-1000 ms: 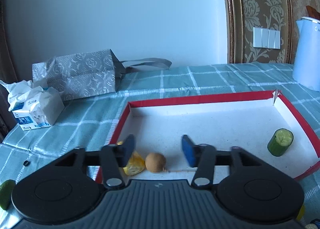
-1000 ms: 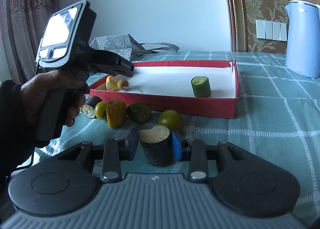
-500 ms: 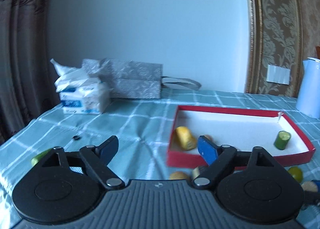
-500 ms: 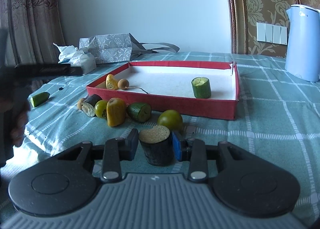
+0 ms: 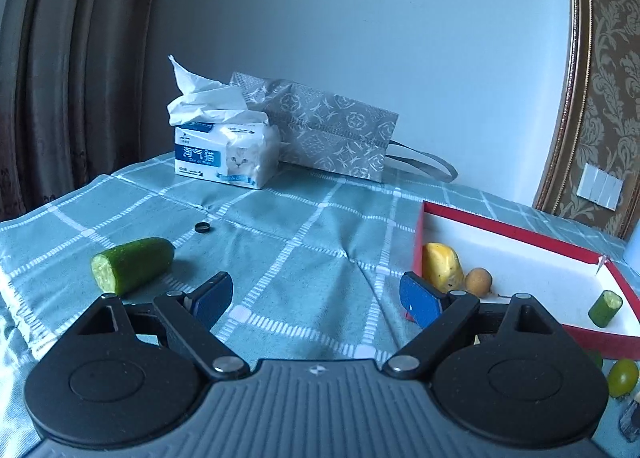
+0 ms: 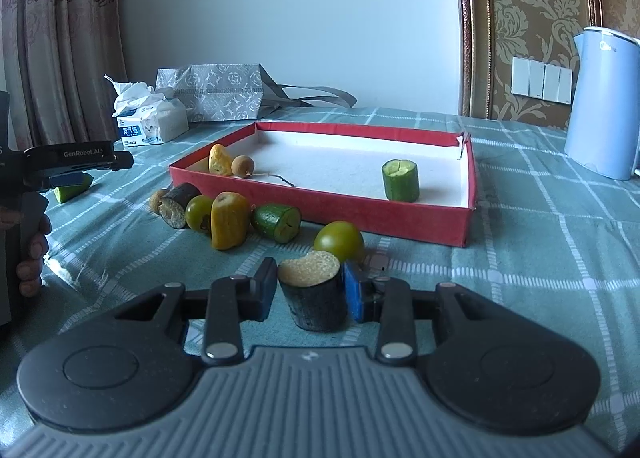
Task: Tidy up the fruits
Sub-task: 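Carry the dark sugarcane chunk into the tray and open the right gripper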
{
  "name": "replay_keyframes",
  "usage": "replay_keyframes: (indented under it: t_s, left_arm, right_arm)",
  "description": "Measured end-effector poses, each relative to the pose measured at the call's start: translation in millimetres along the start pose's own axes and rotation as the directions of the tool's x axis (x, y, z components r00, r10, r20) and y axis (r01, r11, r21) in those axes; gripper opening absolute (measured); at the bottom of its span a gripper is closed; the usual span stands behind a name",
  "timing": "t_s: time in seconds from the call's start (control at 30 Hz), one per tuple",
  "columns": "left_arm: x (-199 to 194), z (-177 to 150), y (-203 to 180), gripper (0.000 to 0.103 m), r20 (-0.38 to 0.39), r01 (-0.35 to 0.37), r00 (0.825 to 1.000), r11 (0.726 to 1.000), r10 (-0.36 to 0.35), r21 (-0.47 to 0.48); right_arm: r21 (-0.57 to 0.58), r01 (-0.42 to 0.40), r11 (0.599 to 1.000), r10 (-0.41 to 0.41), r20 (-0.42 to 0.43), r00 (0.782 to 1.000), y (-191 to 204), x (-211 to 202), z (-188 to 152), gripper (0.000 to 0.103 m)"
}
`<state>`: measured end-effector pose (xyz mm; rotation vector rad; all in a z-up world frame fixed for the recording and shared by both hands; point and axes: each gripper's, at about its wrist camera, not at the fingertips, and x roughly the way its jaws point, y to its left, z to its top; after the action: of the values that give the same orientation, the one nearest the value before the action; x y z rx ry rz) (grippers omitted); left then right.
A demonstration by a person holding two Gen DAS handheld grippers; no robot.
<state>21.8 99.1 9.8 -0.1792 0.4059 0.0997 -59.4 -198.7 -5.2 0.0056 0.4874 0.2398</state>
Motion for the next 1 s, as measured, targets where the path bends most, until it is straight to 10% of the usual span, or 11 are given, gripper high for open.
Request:
replay_keyframes:
  t_s: [0.53, 1.0]
  left_arm:
    - [8.1, 0.0, 0.8, 0.091, -0.025, -0.015, 1.000, 1.000, 0.015, -0.003]
    - [8.1, -1.0, -1.8, 0.091, -0.030, -0.009, 1.000, 1.000, 0.010, 0.017]
  right_arm:
    - [-0.042, 0.011, 0.999, -0.008, 0.068, 0.998, 11.8, 1.7, 32.2, 0.034]
    - [0.028, 0.108, 0.994, -0.109, 0.028, 0.994, -27.7, 88.0, 88.7, 0.037]
